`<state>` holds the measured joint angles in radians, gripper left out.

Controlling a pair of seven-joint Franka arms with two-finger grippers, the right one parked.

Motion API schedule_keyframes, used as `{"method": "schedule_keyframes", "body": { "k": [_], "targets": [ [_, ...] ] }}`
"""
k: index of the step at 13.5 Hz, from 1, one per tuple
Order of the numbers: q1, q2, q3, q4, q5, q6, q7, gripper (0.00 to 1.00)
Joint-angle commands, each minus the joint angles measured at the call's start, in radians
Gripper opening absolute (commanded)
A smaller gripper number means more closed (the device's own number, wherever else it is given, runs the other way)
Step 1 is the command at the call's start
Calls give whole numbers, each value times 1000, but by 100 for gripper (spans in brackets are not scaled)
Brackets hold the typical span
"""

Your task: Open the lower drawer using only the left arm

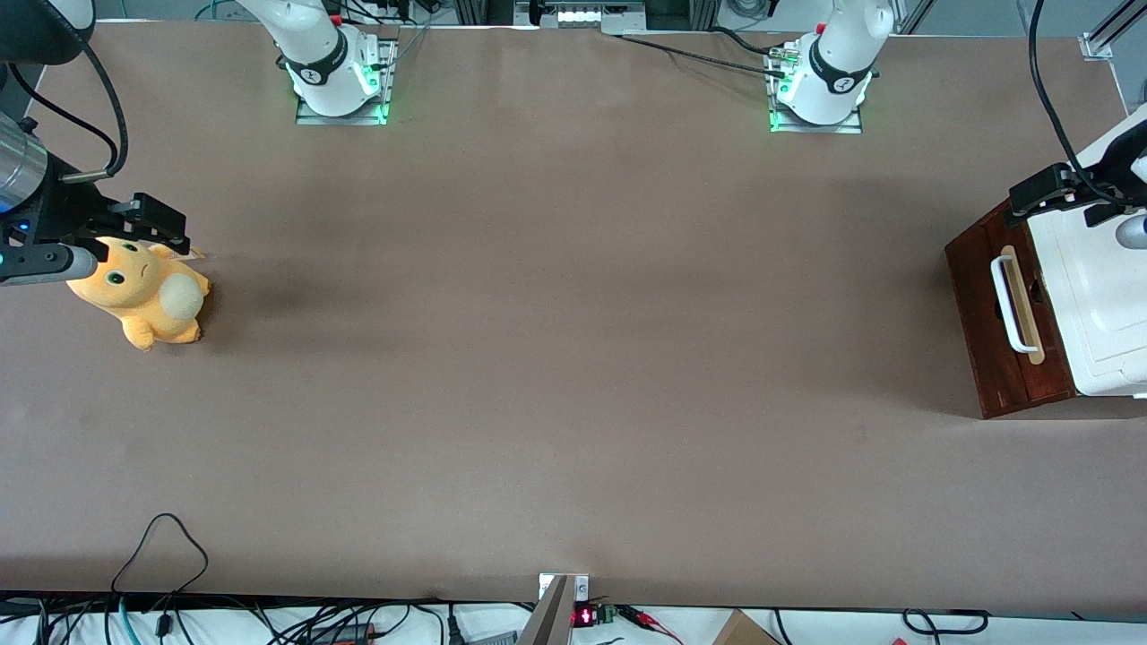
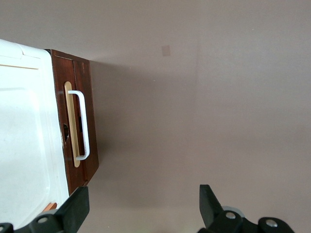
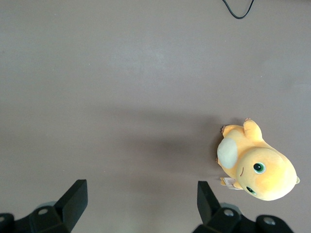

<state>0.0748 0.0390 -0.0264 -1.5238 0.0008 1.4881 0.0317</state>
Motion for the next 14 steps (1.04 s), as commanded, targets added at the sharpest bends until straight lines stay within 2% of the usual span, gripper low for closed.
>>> {"method": "schedule_keyframes", "body": {
  "k": [1,2,4,14],
  "targets": [
    [-10,19,8,40,-5,-43,5,100],
    [-10,19,8,40,-1,-43,5,100],
    [-20,21,3,40,54,-43,4,100],
    [-21,35,5,18,45,-49,51,100]
  ]
}}
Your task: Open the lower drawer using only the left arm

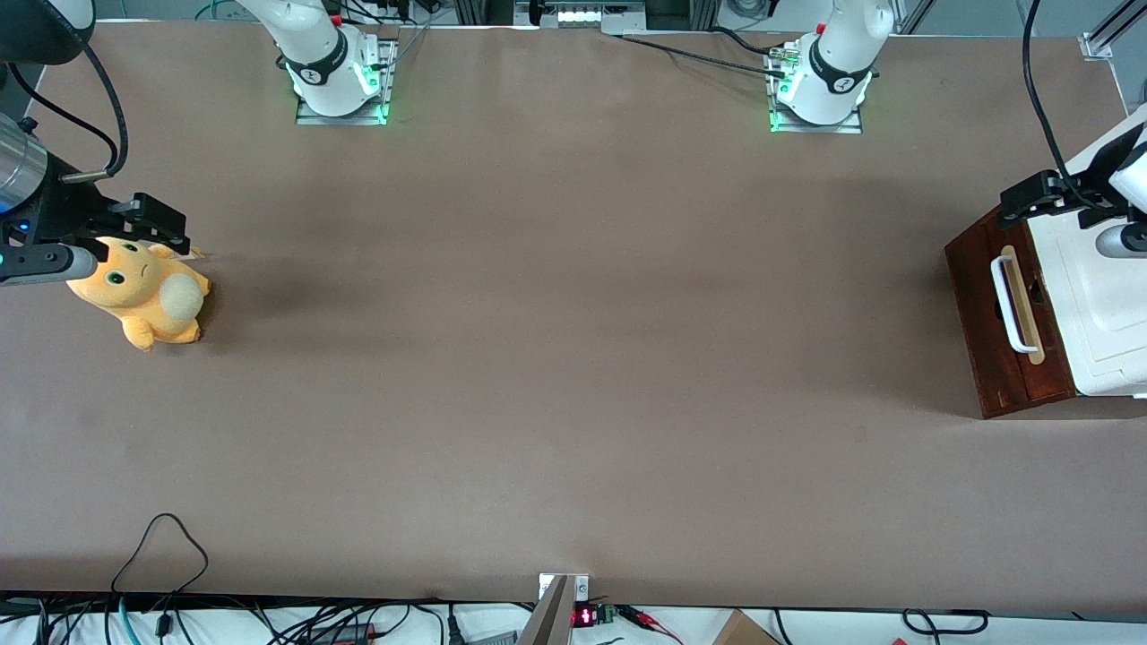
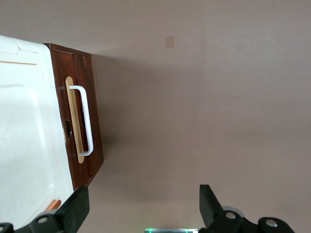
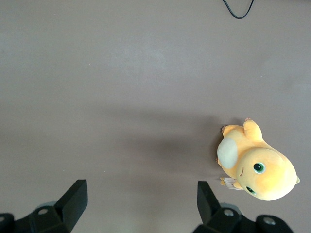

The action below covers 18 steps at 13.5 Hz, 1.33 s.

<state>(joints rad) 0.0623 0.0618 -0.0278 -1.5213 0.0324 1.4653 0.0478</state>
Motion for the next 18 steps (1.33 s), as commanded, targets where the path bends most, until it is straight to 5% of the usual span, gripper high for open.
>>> {"method": "schedule_keyframes", "body": {
  "k": [1,2,5,9,18],
  "targets": [
    [-10,12,0,0,29,-23,35,100],
    [-10,12,-10,-3,64,-20,26,100],
    [-16,29,-145,-63,385,-20,-90,100],
    [-15,59,-294,-236,685,-22,-381,100],
    [-2,248,-354,-594,1098,-13,-957,97]
  ]
}}
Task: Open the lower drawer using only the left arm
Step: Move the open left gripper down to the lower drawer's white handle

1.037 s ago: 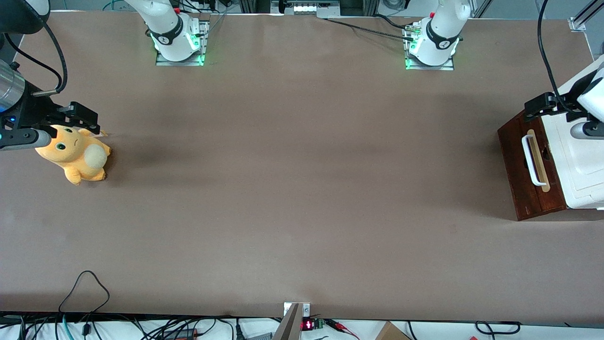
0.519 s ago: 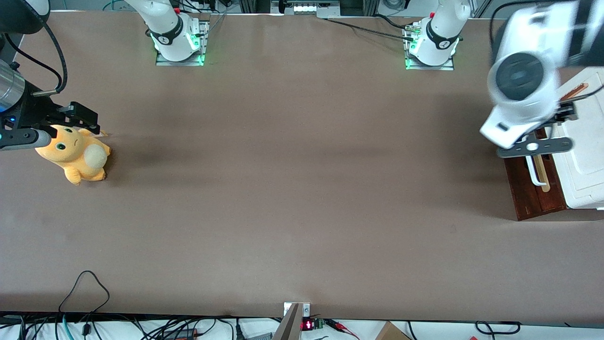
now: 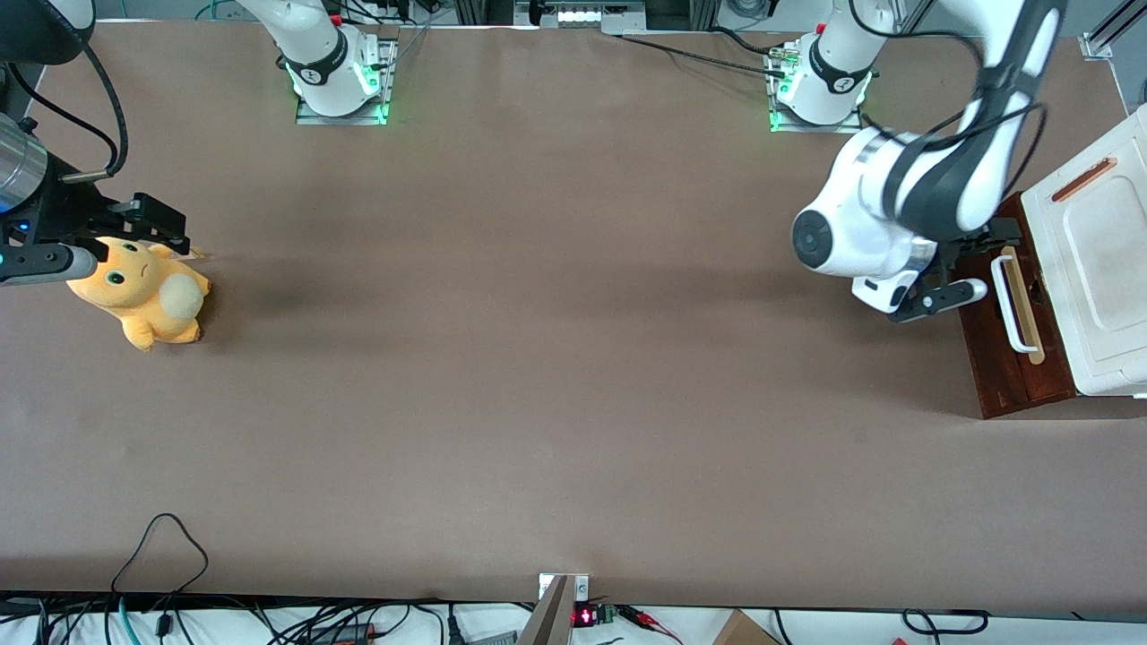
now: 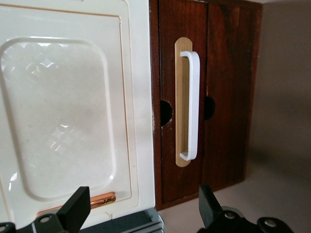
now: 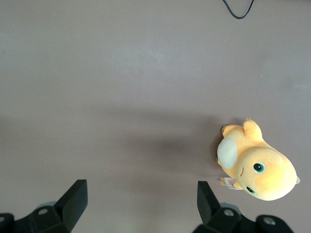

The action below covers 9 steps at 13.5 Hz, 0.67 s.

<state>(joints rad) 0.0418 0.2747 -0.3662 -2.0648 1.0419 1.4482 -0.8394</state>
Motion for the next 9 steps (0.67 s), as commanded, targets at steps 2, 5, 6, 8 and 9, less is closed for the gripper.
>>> {"method": "schedule_keyframes", "body": {
  "k": [2,5,6,8,9],
  "targets": [
    [32,78,-14,-52,128,3,-78,97],
    [46,147,-14,-49,211,-3,-116,96],
    [58,164,-14,-47,248,1,-122,96],
    [88,196,-14,-51,309,4,-138,96],
    [90,211,-14,-51,316,4,-139,95]
  ]
}}
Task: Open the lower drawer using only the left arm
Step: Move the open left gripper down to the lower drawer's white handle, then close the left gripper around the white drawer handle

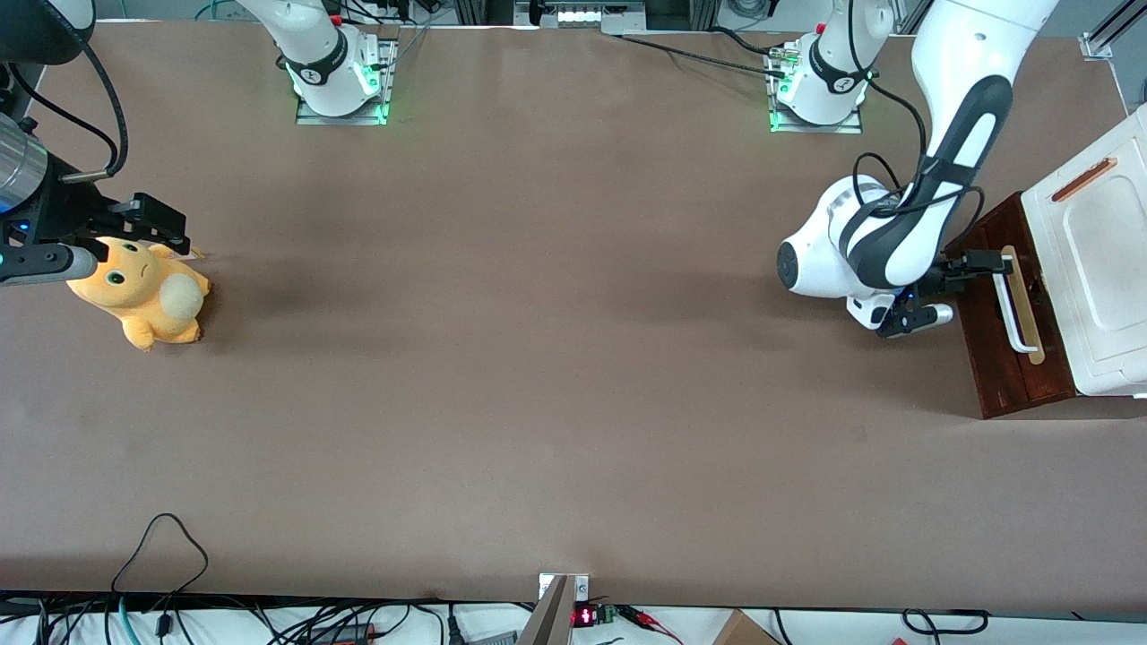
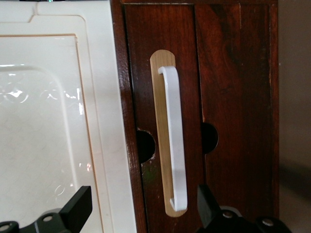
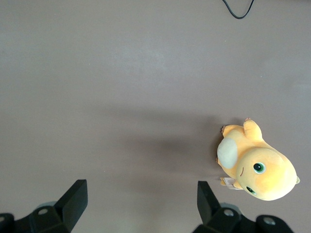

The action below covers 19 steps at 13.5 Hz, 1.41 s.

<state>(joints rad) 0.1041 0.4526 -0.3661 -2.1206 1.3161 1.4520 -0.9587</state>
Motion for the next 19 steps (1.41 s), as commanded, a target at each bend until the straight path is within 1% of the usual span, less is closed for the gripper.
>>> {"method": "schedule_keyframes", "body": {
  "k": [1,2,4,5,6,8,9,12,14,17,19],
  "targets": [
    [28,52,-10,5,45,-1,-26,95],
    [37,64,-5,7,70,1,-38,95],
    [69,87,-4,19,91,1,-37,95],
    [75,93,-4,22,109,1,-37,91],
    [75,100,-4,24,115,2,-31,83],
    [89,112,1,25,178,4,-25,69],
    [98,116,3,33,184,10,-22,66],
    [100,120,3,36,187,25,-8,63],
    [109,126,12,36,202,42,-9,58],
    [112,127,18,36,204,62,-3,50],
    [112,127,18,36,207,61,-2,47]
  ]
}}
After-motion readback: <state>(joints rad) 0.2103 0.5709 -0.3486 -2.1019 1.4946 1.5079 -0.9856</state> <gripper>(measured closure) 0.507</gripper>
